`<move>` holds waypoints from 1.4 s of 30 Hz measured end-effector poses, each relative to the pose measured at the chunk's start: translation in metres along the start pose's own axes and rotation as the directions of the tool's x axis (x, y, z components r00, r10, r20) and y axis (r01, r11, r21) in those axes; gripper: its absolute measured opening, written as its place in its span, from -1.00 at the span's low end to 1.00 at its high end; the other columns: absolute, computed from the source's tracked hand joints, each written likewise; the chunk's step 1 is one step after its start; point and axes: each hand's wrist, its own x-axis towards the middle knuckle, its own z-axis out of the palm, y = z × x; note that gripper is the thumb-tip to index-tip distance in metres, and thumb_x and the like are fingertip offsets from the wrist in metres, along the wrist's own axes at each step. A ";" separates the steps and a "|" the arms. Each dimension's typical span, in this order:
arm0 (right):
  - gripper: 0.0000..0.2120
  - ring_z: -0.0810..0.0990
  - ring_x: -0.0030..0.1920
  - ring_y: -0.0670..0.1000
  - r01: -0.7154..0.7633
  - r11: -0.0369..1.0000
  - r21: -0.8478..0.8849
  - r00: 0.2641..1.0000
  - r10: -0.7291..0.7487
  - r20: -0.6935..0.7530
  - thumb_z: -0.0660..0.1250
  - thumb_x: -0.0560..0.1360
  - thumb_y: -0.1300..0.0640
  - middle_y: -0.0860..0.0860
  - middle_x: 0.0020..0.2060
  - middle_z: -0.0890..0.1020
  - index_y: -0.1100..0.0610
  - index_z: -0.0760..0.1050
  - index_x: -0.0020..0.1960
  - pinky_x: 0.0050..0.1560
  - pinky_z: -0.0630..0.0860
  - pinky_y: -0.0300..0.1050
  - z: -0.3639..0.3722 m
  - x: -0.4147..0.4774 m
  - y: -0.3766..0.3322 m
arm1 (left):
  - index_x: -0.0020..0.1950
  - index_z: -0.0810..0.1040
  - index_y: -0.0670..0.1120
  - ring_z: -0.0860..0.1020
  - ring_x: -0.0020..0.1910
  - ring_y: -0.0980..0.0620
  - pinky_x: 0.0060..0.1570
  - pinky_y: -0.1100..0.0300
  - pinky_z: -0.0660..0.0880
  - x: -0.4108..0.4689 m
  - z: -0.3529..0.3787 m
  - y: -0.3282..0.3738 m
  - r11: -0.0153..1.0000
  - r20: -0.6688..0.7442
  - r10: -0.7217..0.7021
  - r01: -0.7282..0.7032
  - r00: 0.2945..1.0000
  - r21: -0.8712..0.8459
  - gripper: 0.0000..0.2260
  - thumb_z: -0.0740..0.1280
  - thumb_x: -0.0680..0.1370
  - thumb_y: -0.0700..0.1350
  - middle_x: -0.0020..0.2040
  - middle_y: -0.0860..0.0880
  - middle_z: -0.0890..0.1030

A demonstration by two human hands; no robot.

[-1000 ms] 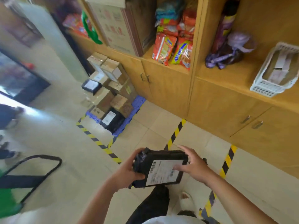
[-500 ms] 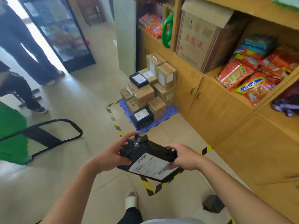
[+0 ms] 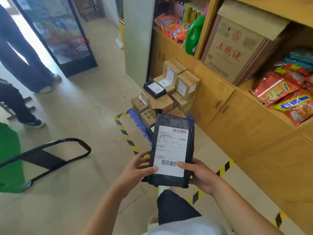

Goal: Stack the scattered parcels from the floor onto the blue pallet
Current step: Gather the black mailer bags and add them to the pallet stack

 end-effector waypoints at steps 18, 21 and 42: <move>-0.66 0.61 0.09 0.15 -0.308 0.871 0.383 0.950 0.300 0.082 0.50 0.45 0.08 0.19 0.12 0.64 0.21 0.63 0.17 0.18 0.57 0.27 0.061 0.272 -0.133 | 0.27 0.54 -0.08 0.69 0.01 -0.18 0.07 -0.12 0.62 0.230 -0.181 0.135 0.928 -0.172 -0.355 0.368 0.919 0.050 -0.63 0.47 0.50 -0.03 0.04 -0.11 0.72; -0.76 0.62 0.04 0.14 -0.333 0.820 0.466 0.934 0.356 0.042 0.47 0.48 0.13 0.18 0.06 0.64 0.21 0.64 0.11 0.14 0.60 0.22 0.064 0.298 -0.139 | 0.23 0.56 -0.07 0.70 -0.08 -0.10 -0.23 0.08 0.63 0.268 -0.190 0.152 0.909 -0.127 -0.391 0.404 0.912 0.104 -0.65 0.48 0.49 -0.02 0.04 -0.12 0.71; -0.66 0.62 0.13 0.15 0.197 0.304 0.932 0.658 0.664 -0.355 0.45 0.47 0.31 0.19 0.10 0.65 0.22 0.51 0.22 0.18 0.58 0.15 0.037 0.599 0.076 | 0.62 -0.14 0.09 -0.18 0.60 -0.11 0.55 -0.10 -0.04 0.734 -0.198 0.036 -0.149 0.435 -0.101 -0.446 0.895 0.883 -0.22 0.31 0.57 -0.01 0.63 -0.03 -0.16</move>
